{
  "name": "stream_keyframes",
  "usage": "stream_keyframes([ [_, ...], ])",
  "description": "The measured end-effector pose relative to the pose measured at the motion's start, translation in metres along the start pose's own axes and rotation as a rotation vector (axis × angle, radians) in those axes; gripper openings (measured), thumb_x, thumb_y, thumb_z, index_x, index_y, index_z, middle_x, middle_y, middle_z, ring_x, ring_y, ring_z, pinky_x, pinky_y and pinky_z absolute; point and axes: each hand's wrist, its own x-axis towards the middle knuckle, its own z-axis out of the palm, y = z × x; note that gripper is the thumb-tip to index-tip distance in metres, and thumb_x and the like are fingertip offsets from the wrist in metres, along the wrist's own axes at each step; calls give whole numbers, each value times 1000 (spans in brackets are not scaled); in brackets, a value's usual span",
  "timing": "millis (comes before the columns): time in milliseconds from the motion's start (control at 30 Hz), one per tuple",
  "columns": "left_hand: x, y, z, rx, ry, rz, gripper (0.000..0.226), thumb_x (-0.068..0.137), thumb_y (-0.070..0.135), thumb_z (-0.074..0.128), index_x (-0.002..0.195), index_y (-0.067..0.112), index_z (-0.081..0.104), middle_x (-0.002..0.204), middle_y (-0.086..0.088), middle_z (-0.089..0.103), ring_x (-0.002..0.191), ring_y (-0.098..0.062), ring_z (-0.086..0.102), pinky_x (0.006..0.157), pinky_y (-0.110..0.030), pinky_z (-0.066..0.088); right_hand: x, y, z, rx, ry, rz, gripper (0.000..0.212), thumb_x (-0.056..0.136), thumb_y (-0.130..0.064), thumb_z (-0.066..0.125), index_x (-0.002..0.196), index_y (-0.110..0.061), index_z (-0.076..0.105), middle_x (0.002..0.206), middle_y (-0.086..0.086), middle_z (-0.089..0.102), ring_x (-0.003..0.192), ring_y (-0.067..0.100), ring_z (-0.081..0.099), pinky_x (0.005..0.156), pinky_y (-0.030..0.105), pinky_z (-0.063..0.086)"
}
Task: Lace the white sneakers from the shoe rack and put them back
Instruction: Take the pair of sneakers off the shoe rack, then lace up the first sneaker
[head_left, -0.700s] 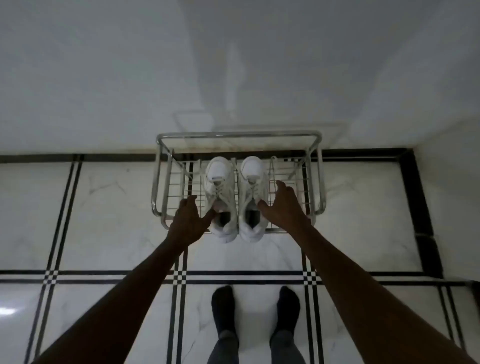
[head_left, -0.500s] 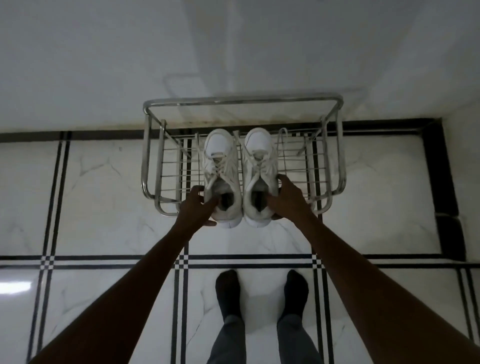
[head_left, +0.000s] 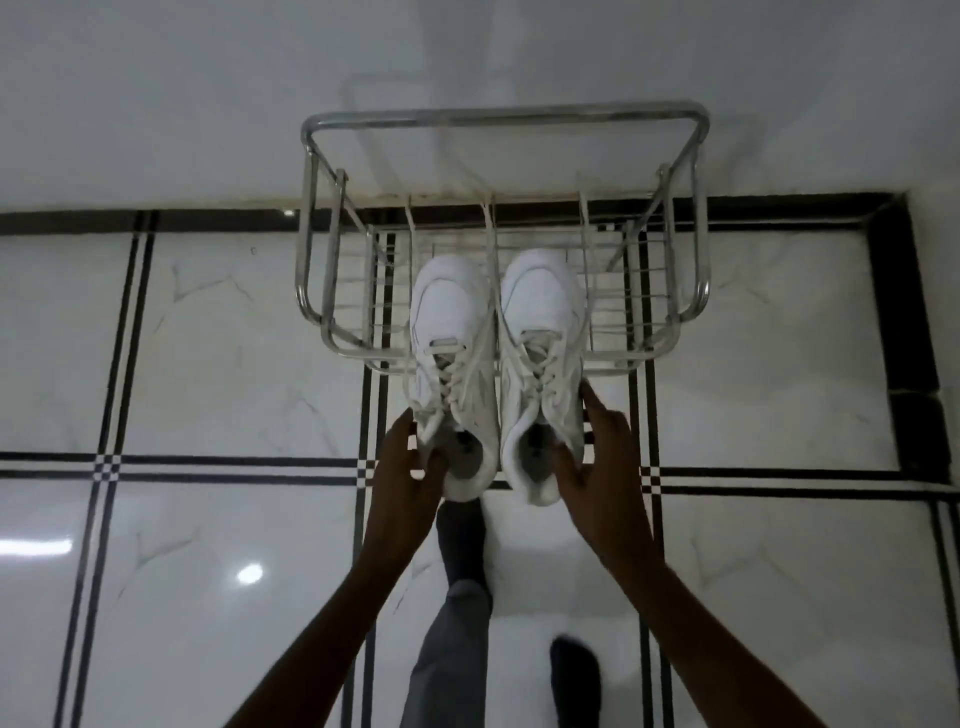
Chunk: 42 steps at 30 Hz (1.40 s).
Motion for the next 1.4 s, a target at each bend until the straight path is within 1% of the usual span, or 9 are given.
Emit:
stream_keyframes([
  [167,-88,-70,34,-7,61,-74,51,97,17,63,146,20,46,136,6,59,121,-17,61,100,-45,55,-90,65,11,-11,-40,59,63,89,-12,67,147,-12,43,136,9,56,124,4,47,95,-3,33],
  [233,-108,-101,51,20,48,-120,51,98,20,61,147,18,46,137,-2,59,116,-23,64,93,-48,58,-115,94,22,-35,-69,109,59,91,-15,65,146,-15,44,128,10,59,116,7,52,93,6,41],
  [333,-121,-149,74,38,11,-215,53,100,13,59,149,12,41,138,-9,51,96,-18,65,68,-40,64,-137,139,46,-44,-114,206,54,94,-16,60,145,-22,45,105,8,58,97,21,63,83,33,56],
  [400,-120,-186,90,32,-11,-252,55,100,11,57,152,10,37,137,-12,50,93,-22,67,54,-27,61,-142,170,65,-71,-155,230,52,95,-16,59,145,-22,45,104,9,56,96,27,64,84,37,56],
  [767,-77,-396,169,105,-102,-227,55,101,20,54,152,9,36,141,-17,48,115,-37,63,57,-36,65,-158,355,193,-171,-215,310,55,94,-18,57,147,-17,43,125,20,59,115,36,59,91,34,47],
  [900,-85,-401,168,105,-82,-180,64,92,44,62,147,20,43,135,-9,59,115,-30,63,89,-51,59,-177,345,192,-262,-94,196,61,90,-19,63,146,-15,41,133,17,51,122,34,50,94,39,48],
  [1033,-85,-385,162,40,14,-101,64,88,51,70,143,24,50,123,3,60,105,-11,61,82,-19,53,-180,302,195,-320,118,-110,32,87,-20,66,117,-10,62,121,11,54,112,24,52,92,30,52],
  [1167,-73,-373,160,-55,95,15,31,93,37,70,119,22,66,120,3,62,101,-3,61,74,-6,51,-156,286,225,-309,-116,-114,21,95,-22,60,87,-5,69,84,12,70,77,18,63,80,33,57],
  [1400,-55,-383,150,-76,78,195,10,91,17,75,90,10,68,92,-1,72,90,-12,70,79,-19,57,-132,291,266,-417,-178,-56,18,93,-24,59,87,-11,69,89,8,71,85,23,67,78,32,52],
])
